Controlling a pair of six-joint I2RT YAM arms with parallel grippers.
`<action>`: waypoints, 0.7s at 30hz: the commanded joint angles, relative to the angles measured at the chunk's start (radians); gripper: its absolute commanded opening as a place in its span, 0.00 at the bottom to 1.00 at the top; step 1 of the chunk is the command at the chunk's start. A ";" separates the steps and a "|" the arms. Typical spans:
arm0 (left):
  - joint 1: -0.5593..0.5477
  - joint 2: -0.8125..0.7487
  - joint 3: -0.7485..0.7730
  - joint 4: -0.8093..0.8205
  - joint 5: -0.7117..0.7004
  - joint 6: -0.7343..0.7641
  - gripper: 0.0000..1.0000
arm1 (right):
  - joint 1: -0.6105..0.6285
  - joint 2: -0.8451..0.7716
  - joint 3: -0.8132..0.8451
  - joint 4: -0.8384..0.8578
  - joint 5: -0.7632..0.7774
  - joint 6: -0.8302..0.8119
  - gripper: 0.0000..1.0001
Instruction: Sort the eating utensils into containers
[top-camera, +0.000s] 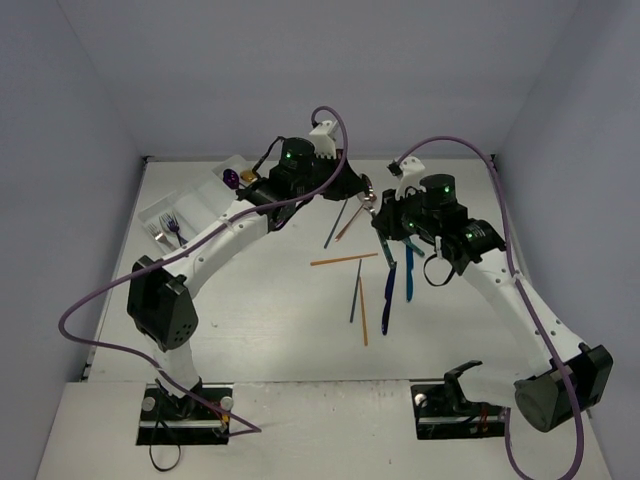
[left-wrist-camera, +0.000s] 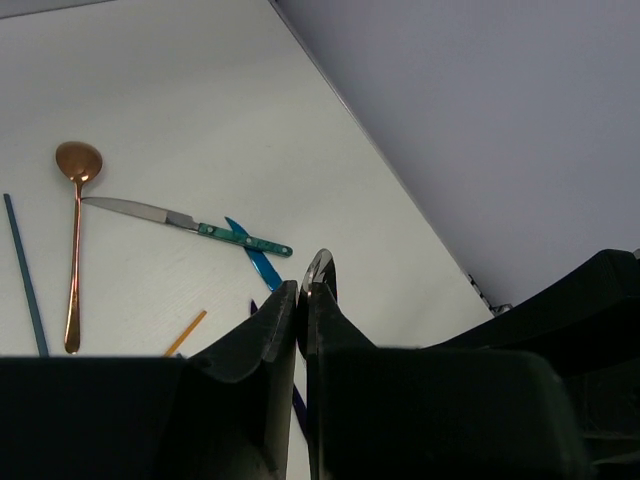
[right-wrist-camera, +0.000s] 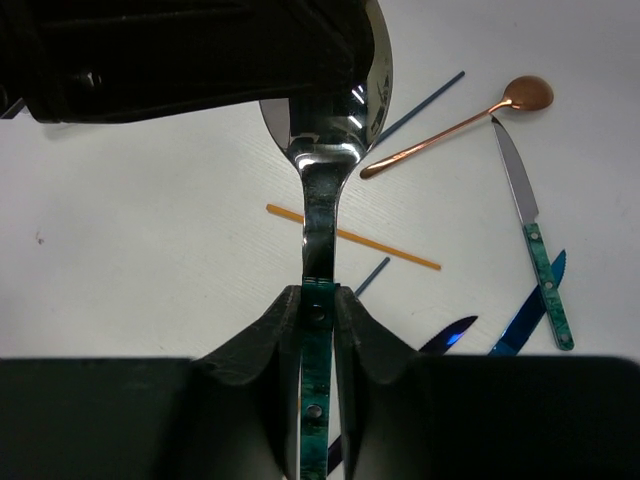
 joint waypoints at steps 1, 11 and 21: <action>0.025 -0.020 -0.016 0.154 0.014 -0.059 0.00 | 0.008 0.032 0.057 0.081 -0.018 -0.012 0.27; 0.294 0.039 -0.017 0.180 0.045 0.000 0.00 | -0.003 -0.004 0.048 0.073 0.079 -0.010 0.92; 0.620 0.348 0.261 0.010 0.133 0.153 0.00 | -0.047 -0.067 -0.029 0.041 0.111 0.004 0.95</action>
